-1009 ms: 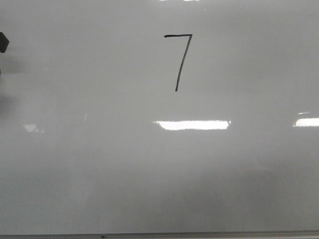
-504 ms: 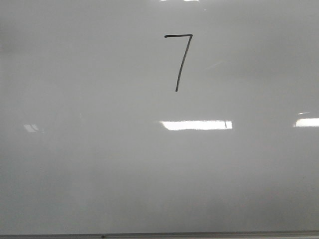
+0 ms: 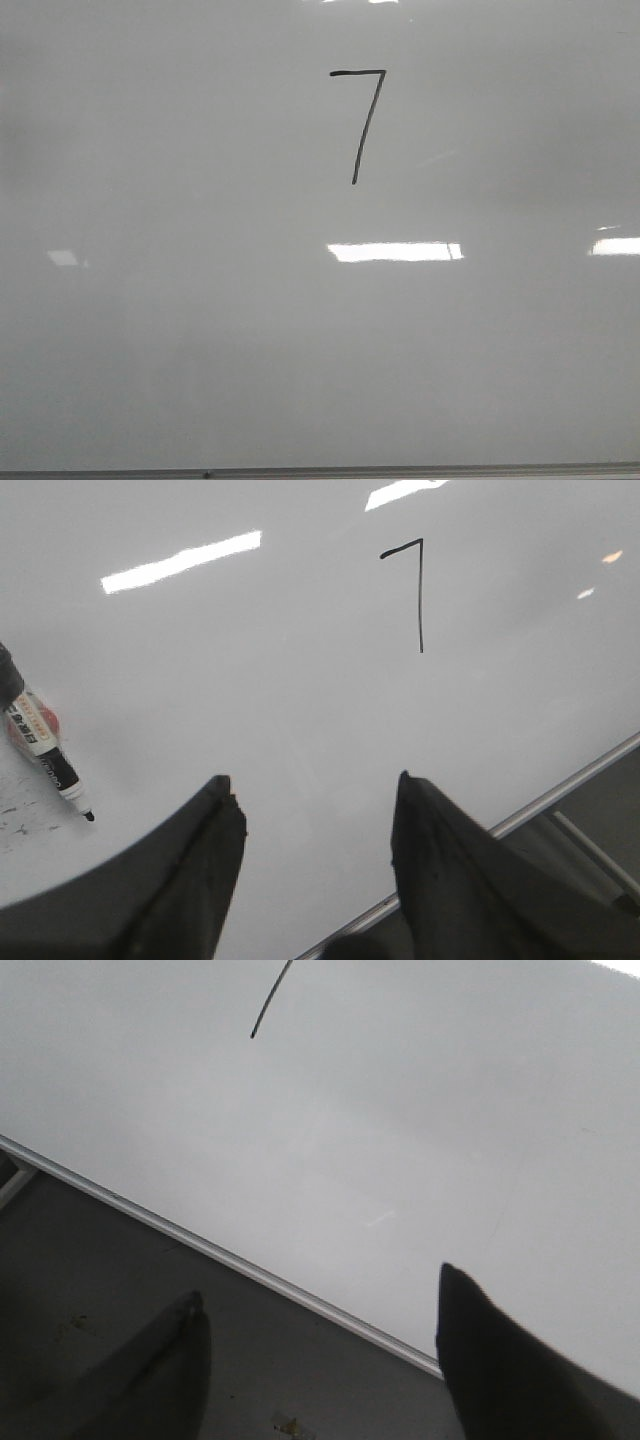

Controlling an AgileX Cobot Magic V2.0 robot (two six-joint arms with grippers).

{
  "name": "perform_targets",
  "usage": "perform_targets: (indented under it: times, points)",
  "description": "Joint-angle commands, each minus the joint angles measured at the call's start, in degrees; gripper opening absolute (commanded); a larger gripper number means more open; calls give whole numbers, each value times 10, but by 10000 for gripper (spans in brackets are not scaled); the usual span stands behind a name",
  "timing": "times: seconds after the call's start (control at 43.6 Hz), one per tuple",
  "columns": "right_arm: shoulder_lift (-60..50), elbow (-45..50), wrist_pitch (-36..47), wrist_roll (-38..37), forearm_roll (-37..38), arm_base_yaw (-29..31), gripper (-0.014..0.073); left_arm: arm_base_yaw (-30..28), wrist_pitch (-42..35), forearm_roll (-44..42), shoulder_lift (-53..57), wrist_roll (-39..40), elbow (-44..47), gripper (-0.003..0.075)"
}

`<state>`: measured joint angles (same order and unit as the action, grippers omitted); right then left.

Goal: Write number 7 on whiteboard

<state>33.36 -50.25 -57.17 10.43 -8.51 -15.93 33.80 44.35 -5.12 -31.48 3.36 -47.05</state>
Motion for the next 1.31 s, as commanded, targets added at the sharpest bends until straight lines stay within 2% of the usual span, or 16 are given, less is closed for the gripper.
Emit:
perform_targets:
  times: [0.0, 0.39, 0.481, 0.55, 0.757, 0.848, 1.284]
  points:
    - [2, -11, 43, 2, 6, 3, 507, 5, -40, 3, 6, 1, -8, 347]
    - [2, 1, 41, 2, 25, 3, 507, 5, -45, 3, 4, 1, -8, 347]
    - [2, 1, 41, 2, 25, 3, 492, 5, -45, 3, 4, 1, -8, 312]
    - [2, 1, 41, 2, 25, 3, 419, 5, -45, 3, 4, 1, -8, 253]
    - [2, 1, 40, 2, 25, 3, 43, 5, -45, 3, 4, 1, -8, 46]
    - [2, 1, 40, 2, 25, 3, -62, 5, -45, -1, 4, 1, -8, -21]
    - [2, 1, 34, 2, 25, 3, -69, 5, -45, -17, 4, 1, -8, -21]
